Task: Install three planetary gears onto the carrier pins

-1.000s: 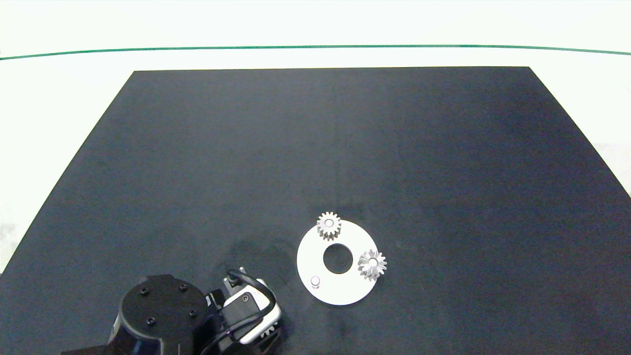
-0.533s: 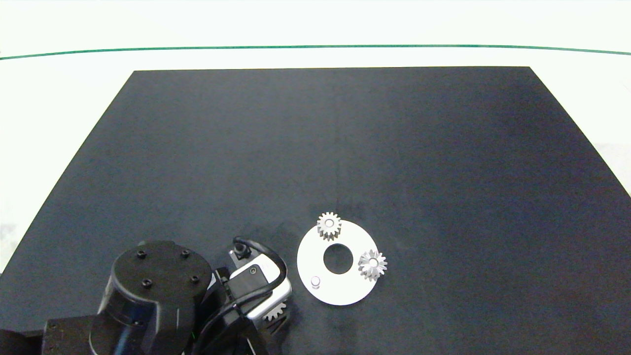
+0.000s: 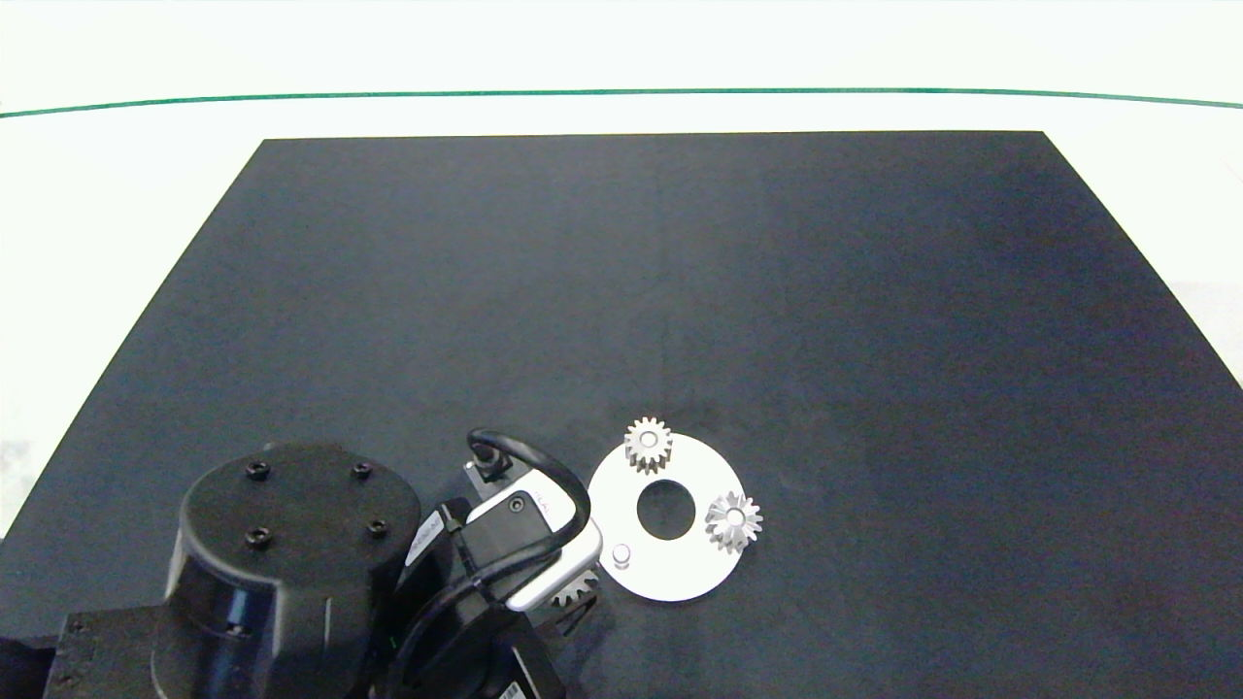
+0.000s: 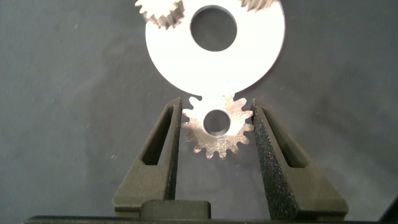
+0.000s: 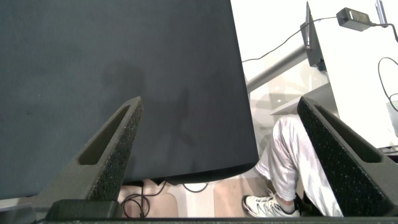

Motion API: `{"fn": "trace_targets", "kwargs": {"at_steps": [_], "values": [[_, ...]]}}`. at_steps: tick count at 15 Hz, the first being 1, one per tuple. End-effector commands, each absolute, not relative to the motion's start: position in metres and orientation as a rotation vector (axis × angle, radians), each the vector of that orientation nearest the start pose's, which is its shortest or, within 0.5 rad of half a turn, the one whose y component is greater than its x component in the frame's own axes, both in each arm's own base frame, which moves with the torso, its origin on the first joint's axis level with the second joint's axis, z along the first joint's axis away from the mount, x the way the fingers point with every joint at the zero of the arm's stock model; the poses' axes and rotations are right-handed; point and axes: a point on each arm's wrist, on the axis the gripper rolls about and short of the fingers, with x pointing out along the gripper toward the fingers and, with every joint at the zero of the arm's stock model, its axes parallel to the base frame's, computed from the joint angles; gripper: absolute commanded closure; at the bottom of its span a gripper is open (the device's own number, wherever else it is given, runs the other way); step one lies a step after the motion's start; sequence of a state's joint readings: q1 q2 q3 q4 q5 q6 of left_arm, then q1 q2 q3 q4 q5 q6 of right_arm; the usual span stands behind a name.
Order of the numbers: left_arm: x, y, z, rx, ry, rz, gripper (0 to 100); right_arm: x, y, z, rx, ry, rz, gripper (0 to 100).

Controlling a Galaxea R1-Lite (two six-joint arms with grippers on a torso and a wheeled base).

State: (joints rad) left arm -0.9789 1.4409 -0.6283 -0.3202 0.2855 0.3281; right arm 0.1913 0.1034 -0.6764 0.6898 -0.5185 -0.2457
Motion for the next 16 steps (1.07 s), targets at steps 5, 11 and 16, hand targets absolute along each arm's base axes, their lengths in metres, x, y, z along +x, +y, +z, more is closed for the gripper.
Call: {"fn": "trace_targets", "kwargs": {"at_steps": [5, 11, 16], "values": [[0.126, -0.213, 0.168, 0.652, 0.292, -0.799, 90, -0.088, -0.028, 0.175, -0.292, 0.163, -0.314, 0], [0.135, -0.230, 0.171, 0.651, 0.278, -0.800, 90, -0.088, -0.028, 0.174, -0.294, 0.169, -0.312, 0], [0.138, -0.240, 0.164, 0.667, 0.290, -0.810, 90, -0.088, -0.029, 0.175, -0.293, 0.167, -0.312, 0]]}}
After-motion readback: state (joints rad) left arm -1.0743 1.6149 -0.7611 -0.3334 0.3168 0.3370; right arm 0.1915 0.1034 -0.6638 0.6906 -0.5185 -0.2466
